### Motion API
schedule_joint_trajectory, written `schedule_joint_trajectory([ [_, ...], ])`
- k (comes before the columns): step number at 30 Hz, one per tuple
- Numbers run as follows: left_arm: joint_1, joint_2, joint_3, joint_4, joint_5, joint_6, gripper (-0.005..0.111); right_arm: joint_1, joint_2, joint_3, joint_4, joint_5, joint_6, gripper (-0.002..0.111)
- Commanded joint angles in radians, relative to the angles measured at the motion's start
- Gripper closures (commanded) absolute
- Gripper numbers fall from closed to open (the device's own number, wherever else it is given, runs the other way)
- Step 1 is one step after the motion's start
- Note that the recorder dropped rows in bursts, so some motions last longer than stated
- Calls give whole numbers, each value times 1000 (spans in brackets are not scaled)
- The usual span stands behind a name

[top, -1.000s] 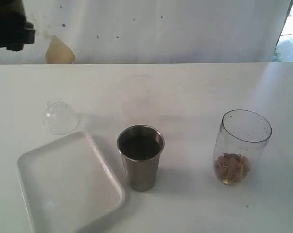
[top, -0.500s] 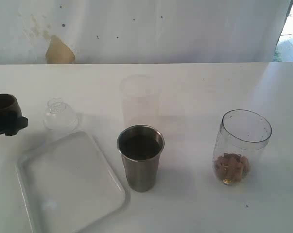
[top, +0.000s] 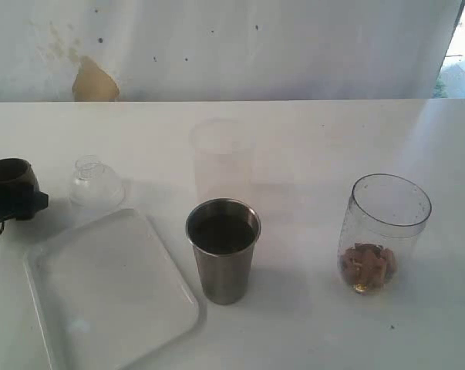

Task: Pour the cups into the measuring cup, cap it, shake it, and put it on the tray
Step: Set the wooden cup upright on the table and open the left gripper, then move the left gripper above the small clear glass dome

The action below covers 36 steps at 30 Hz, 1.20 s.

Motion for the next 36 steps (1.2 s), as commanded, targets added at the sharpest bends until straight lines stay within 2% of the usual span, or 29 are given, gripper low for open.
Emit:
schedule_joint_trajectory([
  [1, 2, -4, -9, -31, -6, 39, 1, -6, -4, 0, 0, -9, -2, 108],
  [12, 2, -86, -9, -33, 13, 57, 2, -6, -4, 0, 0, -9, -2, 108],
  [17, 2, -212, -9, -33, 23, 53, 2, -6, -4, 0, 0, -9, -2, 108],
  [24, 0, -473, -9, -35, 186, -60, 5, -6, -4, 0, 0, -9, -2, 108],
  [26, 0, -567, -9, -39, 257, -106, 16, -6, -4, 0, 0, -9, -2, 108],
  [28, 0, -648, -7, -39, 319, -146, 32, -6, -4, 0, 0, -9, -2, 108],
  [35, -22, -901, -7, -66, 531, -156, 103, -6, -4, 0, 0, -9, -2, 108],
  [36, -22, -929, -7, -69, 543, -147, 106, -6, -4, 0, 0, -9, -2, 108],
])
